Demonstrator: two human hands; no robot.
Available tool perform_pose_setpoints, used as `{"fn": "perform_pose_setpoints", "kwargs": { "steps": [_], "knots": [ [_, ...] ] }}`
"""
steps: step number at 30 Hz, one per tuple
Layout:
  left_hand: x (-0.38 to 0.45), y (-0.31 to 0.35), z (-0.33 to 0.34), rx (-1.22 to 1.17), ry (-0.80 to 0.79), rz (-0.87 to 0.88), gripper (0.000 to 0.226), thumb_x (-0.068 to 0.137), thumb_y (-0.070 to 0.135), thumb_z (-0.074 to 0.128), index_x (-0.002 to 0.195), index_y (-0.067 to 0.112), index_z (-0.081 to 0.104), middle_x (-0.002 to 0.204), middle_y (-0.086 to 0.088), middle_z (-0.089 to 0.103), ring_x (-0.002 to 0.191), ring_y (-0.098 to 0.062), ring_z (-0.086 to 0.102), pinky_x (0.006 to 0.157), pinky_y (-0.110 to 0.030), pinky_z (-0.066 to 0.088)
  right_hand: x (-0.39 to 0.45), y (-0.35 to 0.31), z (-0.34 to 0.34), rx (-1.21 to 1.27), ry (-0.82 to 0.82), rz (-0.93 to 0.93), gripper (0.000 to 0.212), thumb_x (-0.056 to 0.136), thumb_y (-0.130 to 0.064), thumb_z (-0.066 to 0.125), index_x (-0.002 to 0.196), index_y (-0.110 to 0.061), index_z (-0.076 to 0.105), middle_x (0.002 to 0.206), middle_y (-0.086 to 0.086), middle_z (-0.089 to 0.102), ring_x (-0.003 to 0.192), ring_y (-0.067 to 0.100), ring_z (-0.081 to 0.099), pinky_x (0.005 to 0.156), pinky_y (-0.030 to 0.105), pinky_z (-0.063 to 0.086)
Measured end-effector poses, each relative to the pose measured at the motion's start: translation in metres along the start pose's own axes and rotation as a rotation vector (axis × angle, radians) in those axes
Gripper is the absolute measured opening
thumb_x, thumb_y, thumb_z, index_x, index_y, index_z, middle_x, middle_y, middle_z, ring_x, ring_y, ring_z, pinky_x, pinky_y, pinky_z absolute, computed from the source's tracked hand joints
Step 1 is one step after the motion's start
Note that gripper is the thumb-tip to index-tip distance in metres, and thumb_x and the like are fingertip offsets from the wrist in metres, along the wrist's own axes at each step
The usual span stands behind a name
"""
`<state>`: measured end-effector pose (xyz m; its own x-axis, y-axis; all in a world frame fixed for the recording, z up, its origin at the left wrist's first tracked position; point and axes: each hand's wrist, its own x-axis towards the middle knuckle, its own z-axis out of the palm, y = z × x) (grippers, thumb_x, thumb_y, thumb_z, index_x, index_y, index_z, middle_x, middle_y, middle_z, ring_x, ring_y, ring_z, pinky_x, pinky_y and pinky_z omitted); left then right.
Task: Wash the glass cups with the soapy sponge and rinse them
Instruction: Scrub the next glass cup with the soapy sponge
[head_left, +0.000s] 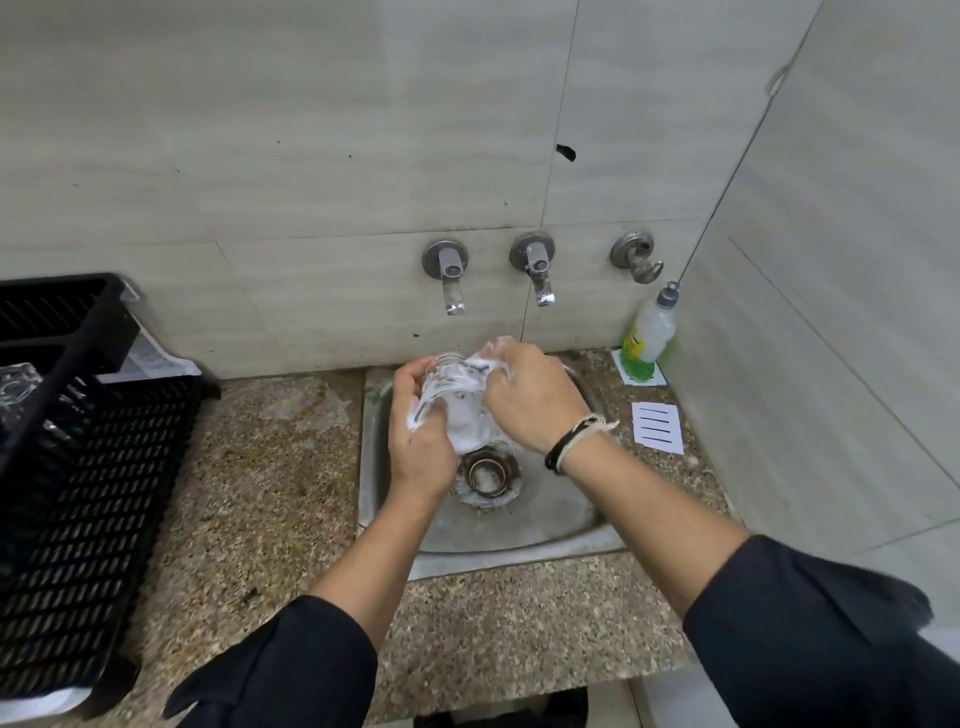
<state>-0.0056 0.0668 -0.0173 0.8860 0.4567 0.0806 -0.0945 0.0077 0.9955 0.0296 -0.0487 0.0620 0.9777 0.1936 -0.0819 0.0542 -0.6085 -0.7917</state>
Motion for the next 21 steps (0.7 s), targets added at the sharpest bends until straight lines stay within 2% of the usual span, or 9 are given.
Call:
{"fn": "perform_pose_setpoints", "kwargs": {
  "steps": [4,6,8,10,13,15,17,19,21],
  "knots": [
    [-0.004,0.009,0.0,-0.037,-0.008,-0.052,0.041,0.083,0.001,0.044,0.121,0.014,0.053,0.107,-0.002,0.064,0.087,0.004,0.064,0.075,-0.017,0.051,0.024,0.001,-0.002,0.393,-0.043,0.271,0.023,0.1,-0.018,0.042,0.081,-0.021,0.054,0.076,0.004,0.053,0.064,0.016,0.049,0.066,0.034,0.046],
    [0.01,-0.008,0.009,-0.009,0.05,-0.115,0.037,0.093,-0.005,0.043,0.121,0.016,0.054,0.106,0.003,0.065,0.09,0.002,0.065,0.071,-0.016,0.051,0.016,0.003,0.013,0.799,0.002,0.436,0.019,0.1,-0.025,0.048,0.09,-0.015,0.061,0.077,0.007,0.058,0.061,0.018,0.053,0.056,0.03,0.043],
    [0.025,-0.019,0.017,-0.061,0.102,-0.24,0.029,0.104,0.016,0.045,0.129,0.026,0.055,0.11,0.018,0.063,0.109,-0.011,0.066,0.059,-0.017,0.046,0.001,0.005,0.046,0.992,0.015,0.426,0.035,0.097,-0.044,0.051,0.096,-0.014,0.069,0.089,0.003,0.073,0.079,0.018,0.069,0.072,0.034,0.056],
    [0.03,-0.022,0.022,-0.143,0.17,-0.318,0.029,0.104,0.024,0.05,0.132,0.024,0.057,0.109,0.016,0.068,0.107,-0.016,0.07,0.054,-0.019,0.047,-0.017,0.004,0.071,0.914,0.016,0.371,0.055,0.082,-0.063,0.052,0.11,-0.019,0.068,0.105,-0.001,0.075,0.1,0.015,0.07,0.099,0.042,0.053],
    [0.02,-0.005,0.026,-0.194,0.142,-0.324,0.03,0.097,0.0,0.049,0.125,0.0,0.059,0.101,-0.01,0.073,0.078,-0.007,0.073,0.062,-0.019,0.054,-0.009,0.006,0.07,0.822,0.153,0.359,0.054,0.076,-0.06,0.058,0.114,-0.022,0.062,0.103,-0.002,0.072,0.099,0.018,0.07,0.099,0.047,0.052],
    [0.011,0.002,0.031,-0.254,0.139,-0.325,0.032,0.094,0.001,0.051,0.125,0.0,0.059,0.103,-0.01,0.073,0.09,-0.014,0.074,0.07,-0.023,0.055,0.001,0.012,0.059,0.798,0.224,0.332,0.051,0.069,-0.054,0.067,0.111,-0.025,0.062,0.1,-0.003,0.074,0.096,0.017,0.071,0.097,0.046,0.054],
    [0.013,0.007,0.032,-0.353,0.197,-0.382,0.038,0.09,0.006,0.053,0.127,0.001,0.06,0.112,-0.017,0.073,0.102,-0.028,0.073,0.075,-0.03,0.057,0.003,0.017,0.046,0.672,0.185,0.261,0.067,0.061,-0.057,0.075,0.12,-0.028,0.058,0.113,-0.004,0.071,0.103,0.014,0.069,0.099,0.044,0.053],
    [0.025,0.001,0.028,-0.483,0.288,-0.461,0.035,0.093,0.004,0.05,0.127,-0.001,0.06,0.114,-0.021,0.072,0.095,-0.031,0.073,0.066,-0.029,0.058,-0.005,0.019,0.032,0.57,0.157,0.25,0.084,0.062,-0.053,0.083,0.135,-0.027,0.05,0.126,-0.006,0.064,0.113,0.011,0.063,0.104,0.039,0.05],
    [0.024,0.002,0.025,-0.511,0.336,-0.515,0.033,0.097,0.004,0.047,0.127,-0.001,0.06,0.113,-0.022,0.071,0.088,-0.027,0.073,0.058,-0.026,0.057,-0.018,0.019,0.028,0.465,0.131,0.203,0.075,0.074,-0.036,0.082,0.14,-0.023,0.048,0.125,-0.011,0.058,0.114,0.007,0.058,0.105,0.033,0.046]
  ]
}}
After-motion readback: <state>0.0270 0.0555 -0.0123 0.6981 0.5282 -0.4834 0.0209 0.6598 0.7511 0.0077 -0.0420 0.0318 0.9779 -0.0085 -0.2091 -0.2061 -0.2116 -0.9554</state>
